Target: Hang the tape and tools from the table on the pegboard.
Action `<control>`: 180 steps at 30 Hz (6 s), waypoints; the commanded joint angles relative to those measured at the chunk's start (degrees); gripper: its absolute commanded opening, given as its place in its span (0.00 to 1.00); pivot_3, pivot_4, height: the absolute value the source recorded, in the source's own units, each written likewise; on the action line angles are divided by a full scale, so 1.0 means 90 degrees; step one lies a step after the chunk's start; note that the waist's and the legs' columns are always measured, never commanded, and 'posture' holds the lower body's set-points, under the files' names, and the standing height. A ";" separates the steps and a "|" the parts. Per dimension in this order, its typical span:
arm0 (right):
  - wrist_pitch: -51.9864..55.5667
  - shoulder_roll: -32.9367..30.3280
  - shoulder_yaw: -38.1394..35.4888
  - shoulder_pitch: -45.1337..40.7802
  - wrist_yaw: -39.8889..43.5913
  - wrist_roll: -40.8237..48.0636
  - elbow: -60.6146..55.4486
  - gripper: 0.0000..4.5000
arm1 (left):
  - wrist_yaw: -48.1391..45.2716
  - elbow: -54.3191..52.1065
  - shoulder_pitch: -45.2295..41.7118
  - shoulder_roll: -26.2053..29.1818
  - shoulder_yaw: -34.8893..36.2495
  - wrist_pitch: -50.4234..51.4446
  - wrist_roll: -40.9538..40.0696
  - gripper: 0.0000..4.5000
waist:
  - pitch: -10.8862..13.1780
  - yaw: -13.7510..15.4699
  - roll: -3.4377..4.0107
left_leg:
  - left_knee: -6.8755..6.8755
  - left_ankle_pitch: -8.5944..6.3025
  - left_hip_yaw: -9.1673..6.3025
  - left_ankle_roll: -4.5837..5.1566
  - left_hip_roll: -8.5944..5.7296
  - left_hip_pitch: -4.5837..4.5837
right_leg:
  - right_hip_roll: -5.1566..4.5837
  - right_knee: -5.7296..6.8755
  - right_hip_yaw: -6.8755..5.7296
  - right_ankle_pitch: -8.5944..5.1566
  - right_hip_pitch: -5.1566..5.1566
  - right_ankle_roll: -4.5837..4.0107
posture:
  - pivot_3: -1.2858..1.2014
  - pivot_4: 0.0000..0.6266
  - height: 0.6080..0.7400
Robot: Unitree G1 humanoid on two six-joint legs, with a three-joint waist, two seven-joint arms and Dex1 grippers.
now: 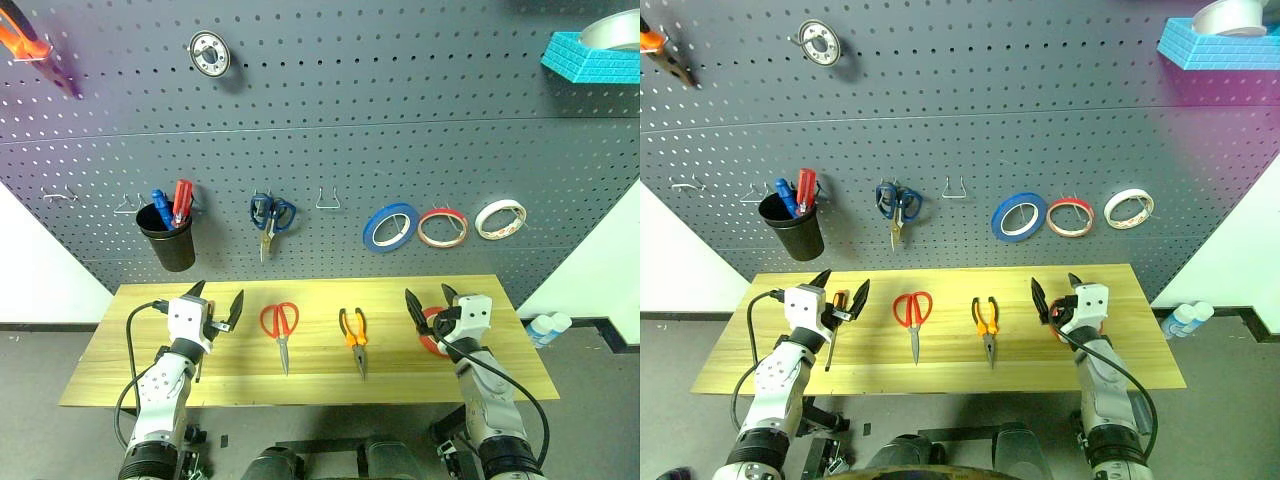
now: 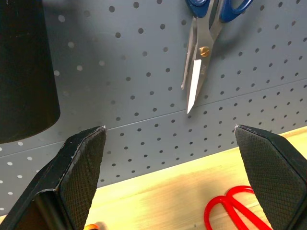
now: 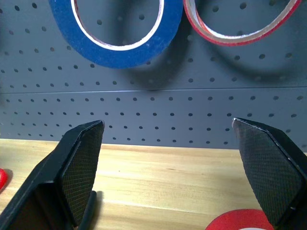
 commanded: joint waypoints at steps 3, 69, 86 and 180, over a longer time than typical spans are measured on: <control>-0.0059 -0.0007 -0.0033 -0.0147 0.0023 0.0057 -0.0098 1.00 | 0.0021 -0.0230 -0.0022 0.0050 0.0072 -0.0131 -0.0010 0.99 | 0.0000 0.0001 0.0000 | 0.0000 0.0000 0.0000 0.0000 0.0000 0.0000 | 0.0000 0.0000 0.0000 0.0000 0.0000 0.0000 | 0.44 0.03 1.00; 0.0426 -0.0180 -0.0149 -0.0364 0.0308 0.0324 -0.0028 1.00 | -0.4152 -0.2793 0.0581 0.1491 -0.0881 0.3497 -0.1467 0.99 | -0.0001 -0.0005 0.0005 | -0.0002 0.0001 0.0012 0.0001 0.0008 0.0005 | 0.0012 0.0008 0.0024 0.0004 -0.0007 -0.0007 | 0.45 0.04 1.00; 0.1755 -0.1084 0.0105 -0.0758 0.0168 -0.0308 -0.0045 1.00 | -0.3936 -0.3913 0.0384 0.1724 -0.0814 0.4762 -0.2075 0.99 | 0.0022 0.0006 0.0022 | 0.0003 0.0001 0.0032 0.0001 0.0025 0.0000 | 0.0028 0.0008 0.0041 0.0011 -0.0018 -0.0021 | 0.45 0.07 1.00; 0.1757 -0.1695 0.0174 -0.0264 0.2347 -0.0051 0.0623 0.15 | -0.5089 -0.3454 0.0997 0.1824 -0.0641 0.2919 -0.2131 1.00 | 0.0272 0.0031 -0.0040 | -0.0007 -0.0004 0.0065 0.0009 0.0041 -0.0009 | 0.0034 0.0000 0.0062 0.0015 -0.0038 -0.0021 | 0.46 0.12 1.00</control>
